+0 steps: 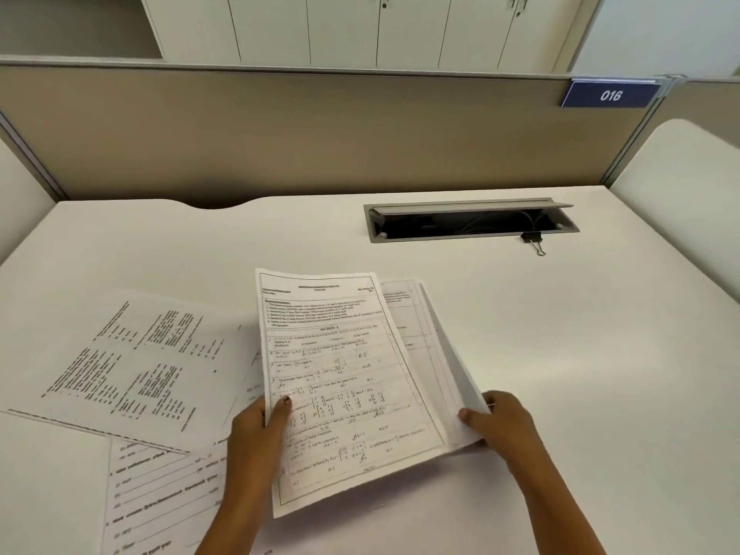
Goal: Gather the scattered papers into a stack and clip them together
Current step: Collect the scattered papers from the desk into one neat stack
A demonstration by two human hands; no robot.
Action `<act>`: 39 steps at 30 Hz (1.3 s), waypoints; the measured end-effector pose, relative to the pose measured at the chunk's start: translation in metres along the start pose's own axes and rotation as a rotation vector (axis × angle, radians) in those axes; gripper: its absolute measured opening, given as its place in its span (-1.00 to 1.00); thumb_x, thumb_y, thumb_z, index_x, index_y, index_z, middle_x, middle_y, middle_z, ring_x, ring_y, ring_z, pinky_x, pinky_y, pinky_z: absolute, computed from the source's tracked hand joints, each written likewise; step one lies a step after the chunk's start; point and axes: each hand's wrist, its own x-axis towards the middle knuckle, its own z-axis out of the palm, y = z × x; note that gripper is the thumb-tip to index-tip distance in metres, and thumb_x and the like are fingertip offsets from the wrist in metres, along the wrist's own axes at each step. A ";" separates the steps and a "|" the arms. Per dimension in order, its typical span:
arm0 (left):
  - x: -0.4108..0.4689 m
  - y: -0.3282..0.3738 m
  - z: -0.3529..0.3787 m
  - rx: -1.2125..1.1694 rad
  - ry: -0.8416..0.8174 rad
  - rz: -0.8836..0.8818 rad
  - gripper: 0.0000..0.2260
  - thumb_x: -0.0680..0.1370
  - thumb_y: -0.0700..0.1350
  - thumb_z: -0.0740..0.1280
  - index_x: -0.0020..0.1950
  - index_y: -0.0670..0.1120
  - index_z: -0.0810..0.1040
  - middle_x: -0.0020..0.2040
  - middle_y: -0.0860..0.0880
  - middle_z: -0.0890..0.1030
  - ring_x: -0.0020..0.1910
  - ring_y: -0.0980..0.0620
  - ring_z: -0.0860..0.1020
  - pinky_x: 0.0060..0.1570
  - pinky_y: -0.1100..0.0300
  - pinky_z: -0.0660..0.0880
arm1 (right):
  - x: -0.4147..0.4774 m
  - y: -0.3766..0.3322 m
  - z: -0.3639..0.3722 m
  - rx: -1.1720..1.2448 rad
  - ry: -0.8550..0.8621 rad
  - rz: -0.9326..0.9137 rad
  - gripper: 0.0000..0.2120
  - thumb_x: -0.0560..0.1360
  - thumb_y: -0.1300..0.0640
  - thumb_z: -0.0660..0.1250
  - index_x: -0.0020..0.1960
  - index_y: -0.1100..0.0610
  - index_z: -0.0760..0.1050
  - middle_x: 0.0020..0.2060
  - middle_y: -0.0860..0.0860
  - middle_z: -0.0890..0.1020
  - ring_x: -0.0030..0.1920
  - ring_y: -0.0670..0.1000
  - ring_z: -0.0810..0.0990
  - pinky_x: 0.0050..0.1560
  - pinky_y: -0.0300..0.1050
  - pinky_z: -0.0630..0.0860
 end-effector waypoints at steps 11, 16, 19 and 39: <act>0.006 0.016 0.051 0.343 -0.083 0.120 -0.73 0.61 -0.16 0.16 0.29 -0.12 0.45 0.13 -0.07 0.58 -0.06 0.05 0.49 -0.30 0.48 0.31 | 0.006 -0.033 0.007 0.029 -0.153 -0.166 -0.55 0.51 -0.12 0.28 0.28 0.12 0.37 0.11 0.01 0.53 0.08 0.06 0.53 0.05 -0.08 0.51; 0.010 0.010 0.058 0.364 -0.081 0.155 -0.72 0.58 -0.17 0.22 0.29 -0.13 0.42 0.23 -0.10 0.54 0.12 -0.03 0.51 -0.02 0.27 0.41 | -0.002 -0.027 0.019 0.033 0.004 -0.280 -0.69 0.53 0.12 0.30 0.25 0.14 0.41 0.13 0.04 0.58 0.07 0.08 0.58 0.04 -0.11 0.54; 0.013 0.013 0.052 0.312 -0.008 0.197 -0.69 0.55 -0.11 0.28 0.29 -0.09 0.40 0.22 -0.09 0.50 0.08 0.01 0.50 -0.05 0.29 0.41 | -0.014 -0.025 0.010 0.104 0.149 -0.413 -0.78 0.54 0.15 0.28 0.18 0.07 0.42 -0.04 -0.08 0.60 -0.06 0.02 0.62 -0.20 -0.39 0.52; -0.012 0.085 0.029 -0.064 0.114 0.714 -0.81 0.53 0.13 0.16 0.11 0.14 0.32 0.03 0.35 0.53 0.00 0.27 0.57 -0.23 0.36 0.58 | -0.058 -0.057 0.017 0.624 0.265 -0.629 -0.80 0.50 0.19 0.33 0.03 -0.02 0.37 -0.07 -0.13 0.57 -0.11 -0.32 0.55 -0.22 -0.45 0.55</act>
